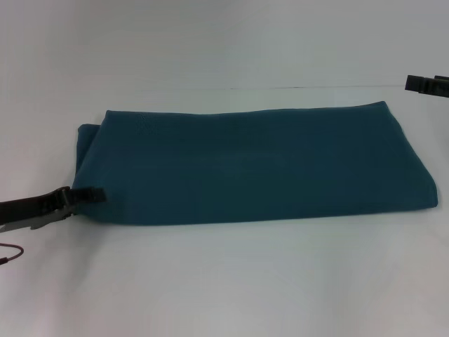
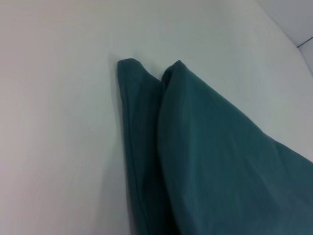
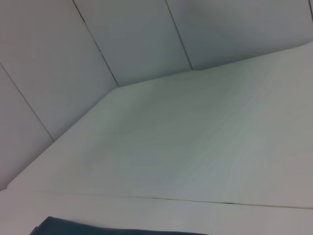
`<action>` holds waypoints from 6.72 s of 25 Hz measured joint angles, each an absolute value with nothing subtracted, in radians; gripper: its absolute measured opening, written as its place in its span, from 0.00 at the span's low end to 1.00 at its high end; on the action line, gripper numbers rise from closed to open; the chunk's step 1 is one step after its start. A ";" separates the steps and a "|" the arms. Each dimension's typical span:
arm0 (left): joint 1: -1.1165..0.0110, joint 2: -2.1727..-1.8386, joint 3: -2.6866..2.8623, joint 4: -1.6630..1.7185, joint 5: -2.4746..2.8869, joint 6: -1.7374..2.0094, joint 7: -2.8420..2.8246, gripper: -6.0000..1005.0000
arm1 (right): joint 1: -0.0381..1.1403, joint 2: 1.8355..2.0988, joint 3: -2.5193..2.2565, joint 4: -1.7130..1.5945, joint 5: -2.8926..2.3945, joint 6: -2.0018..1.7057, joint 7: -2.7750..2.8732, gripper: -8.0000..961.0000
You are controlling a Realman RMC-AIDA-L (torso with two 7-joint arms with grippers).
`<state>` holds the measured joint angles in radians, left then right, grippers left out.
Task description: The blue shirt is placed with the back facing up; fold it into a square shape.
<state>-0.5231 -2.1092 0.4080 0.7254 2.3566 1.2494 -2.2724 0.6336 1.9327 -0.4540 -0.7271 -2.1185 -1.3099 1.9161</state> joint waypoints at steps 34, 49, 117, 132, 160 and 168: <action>-0.433 -2.101 0.373 0.831 2.356 1.235 -2.259 0.03 | 0.642 1.994 -0.456 -0.715 -2.103 -1.275 1.903 0.94; -0.355 -2.061 0.188 0.977 2.366 1.380 -2.228 0.03 | 0.664 2.030 -0.468 -0.713 -2.068 -1.255 1.885 0.94; -0.573 -2.164 0.513 0.480 2.048 1.552 -1.216 0.78 | 0.758 1.985 -0.697 -0.420 -2.102 -1.159 2.129 0.93; -0.540 -2.164 0.551 0.564 2.040 1.552 -1.164 0.78 | 0.802 2.036 -0.762 -0.375 -2.103 -0.997 2.161 0.93; -0.540 -2.164 0.543 0.564 2.038 1.535 -1.171 0.77 | 0.801 2.075 -0.761 -0.361 -2.052 -0.981 2.086 0.46; -0.540 -2.165 0.542 0.563 2.034 1.537 -1.177 0.77 | 0.788 2.071 -0.760 -0.362 -2.013 -1.011 2.027 0.14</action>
